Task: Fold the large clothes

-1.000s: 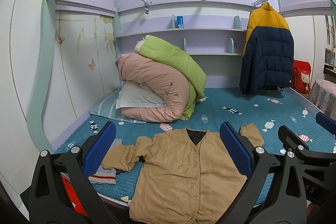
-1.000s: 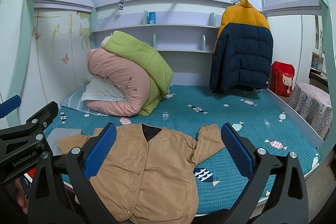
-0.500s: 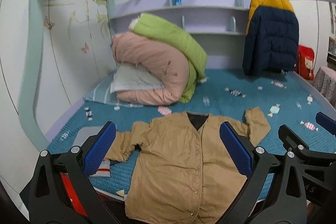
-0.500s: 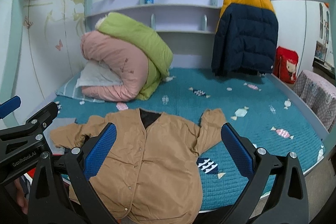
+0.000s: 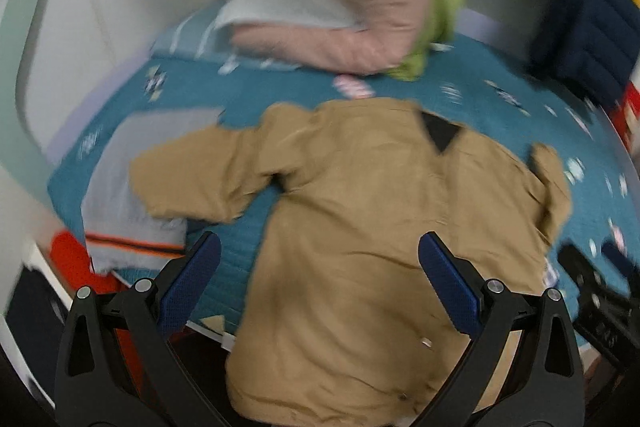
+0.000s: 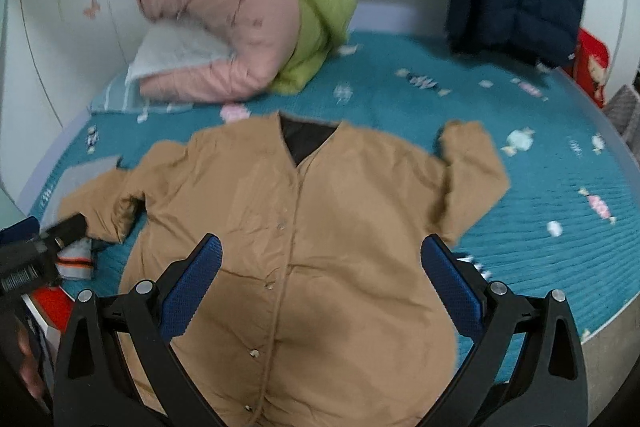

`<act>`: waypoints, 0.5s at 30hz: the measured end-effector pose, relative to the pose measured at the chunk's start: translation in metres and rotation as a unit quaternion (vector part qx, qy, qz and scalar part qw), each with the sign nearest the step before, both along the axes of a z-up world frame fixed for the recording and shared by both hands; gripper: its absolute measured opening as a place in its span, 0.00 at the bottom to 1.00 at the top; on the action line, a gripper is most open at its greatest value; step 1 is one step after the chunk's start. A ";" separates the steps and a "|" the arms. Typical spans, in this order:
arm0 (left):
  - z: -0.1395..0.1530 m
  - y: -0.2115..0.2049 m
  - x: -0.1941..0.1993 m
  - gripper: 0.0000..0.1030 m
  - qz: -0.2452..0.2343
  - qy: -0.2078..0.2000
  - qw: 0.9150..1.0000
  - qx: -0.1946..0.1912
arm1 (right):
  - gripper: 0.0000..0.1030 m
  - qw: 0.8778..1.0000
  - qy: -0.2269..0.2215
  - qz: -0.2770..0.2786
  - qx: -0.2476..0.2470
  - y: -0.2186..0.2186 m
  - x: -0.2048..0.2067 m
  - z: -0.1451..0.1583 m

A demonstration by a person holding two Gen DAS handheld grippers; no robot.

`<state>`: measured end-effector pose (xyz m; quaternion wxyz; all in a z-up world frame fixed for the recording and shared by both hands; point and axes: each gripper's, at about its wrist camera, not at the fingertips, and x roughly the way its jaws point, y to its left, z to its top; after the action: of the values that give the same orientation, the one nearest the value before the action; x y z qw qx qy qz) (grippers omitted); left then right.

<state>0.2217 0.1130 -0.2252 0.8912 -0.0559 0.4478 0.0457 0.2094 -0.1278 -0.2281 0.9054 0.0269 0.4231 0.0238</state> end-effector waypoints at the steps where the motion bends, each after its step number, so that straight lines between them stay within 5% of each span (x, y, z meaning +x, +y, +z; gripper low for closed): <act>1: -0.010 0.021 0.008 0.96 0.025 0.012 1.000 -0.010 | 0.93 1.000 0.010 0.004 0.004 0.004 0.006 -0.008; 8: -0.063 0.149 0.033 0.95 0.177 0.044 0.981 -0.071 | 0.93 0.998 0.056 0.025 0.010 0.028 0.033 -0.052; 15: -0.110 0.197 0.061 0.95 0.207 0.094 0.972 -0.057 | 0.93 0.996 0.080 0.025 -0.002 0.031 0.043 -0.077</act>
<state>0.2823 0.3098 -0.3352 0.8119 -0.1932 0.5100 0.2085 0.2526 -0.0966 -0.3051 0.8676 0.0163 0.4951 0.0435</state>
